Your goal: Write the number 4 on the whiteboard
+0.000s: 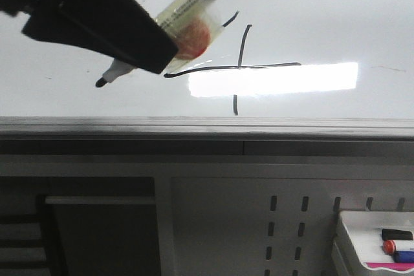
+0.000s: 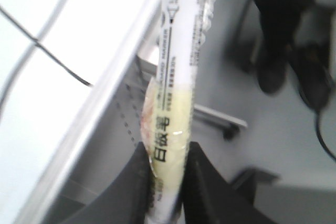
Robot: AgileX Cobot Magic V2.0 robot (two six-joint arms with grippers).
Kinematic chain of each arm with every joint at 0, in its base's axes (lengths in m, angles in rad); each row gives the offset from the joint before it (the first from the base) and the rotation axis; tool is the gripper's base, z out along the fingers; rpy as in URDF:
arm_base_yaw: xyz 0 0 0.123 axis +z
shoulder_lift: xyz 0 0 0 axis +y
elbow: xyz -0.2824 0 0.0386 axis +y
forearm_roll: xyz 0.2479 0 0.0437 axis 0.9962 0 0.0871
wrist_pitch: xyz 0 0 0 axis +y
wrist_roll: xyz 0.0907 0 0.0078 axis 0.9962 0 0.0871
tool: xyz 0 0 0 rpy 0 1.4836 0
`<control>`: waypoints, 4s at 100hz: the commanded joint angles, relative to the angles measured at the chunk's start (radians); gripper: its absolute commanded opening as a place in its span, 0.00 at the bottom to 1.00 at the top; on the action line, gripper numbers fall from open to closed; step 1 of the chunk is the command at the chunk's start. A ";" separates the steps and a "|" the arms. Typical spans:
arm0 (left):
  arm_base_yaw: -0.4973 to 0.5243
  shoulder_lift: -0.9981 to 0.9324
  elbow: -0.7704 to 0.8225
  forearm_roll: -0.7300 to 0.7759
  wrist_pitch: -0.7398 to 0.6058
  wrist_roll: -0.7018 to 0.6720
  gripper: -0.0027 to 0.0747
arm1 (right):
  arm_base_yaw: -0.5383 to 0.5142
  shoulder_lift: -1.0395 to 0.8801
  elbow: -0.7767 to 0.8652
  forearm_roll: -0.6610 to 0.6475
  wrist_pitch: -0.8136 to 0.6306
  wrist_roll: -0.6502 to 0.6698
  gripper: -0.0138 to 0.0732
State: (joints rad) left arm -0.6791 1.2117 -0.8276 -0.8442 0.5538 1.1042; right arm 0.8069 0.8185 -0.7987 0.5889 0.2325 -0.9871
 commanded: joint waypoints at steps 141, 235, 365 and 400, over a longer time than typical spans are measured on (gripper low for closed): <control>0.007 0.250 -0.045 -0.647 -0.859 -0.030 0.01 | -0.087 -0.176 0.149 0.161 -0.222 0.004 0.09; 0.007 0.250 -0.045 -0.657 -0.862 -0.030 0.29 | -0.087 -0.176 0.149 0.193 -0.220 0.004 0.09; -0.059 0.052 -0.045 -0.540 -0.873 0.011 0.74 | -0.087 -0.176 0.149 0.204 -0.222 0.004 0.08; -0.079 -0.270 0.042 -0.551 -0.873 0.096 0.43 | -0.087 -0.208 0.163 0.204 -0.215 0.004 0.08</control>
State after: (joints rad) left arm -0.7487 1.0459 -0.7991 -1.4099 -0.3009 1.1751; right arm 0.7249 0.6302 -0.6207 0.7838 0.0730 -0.9815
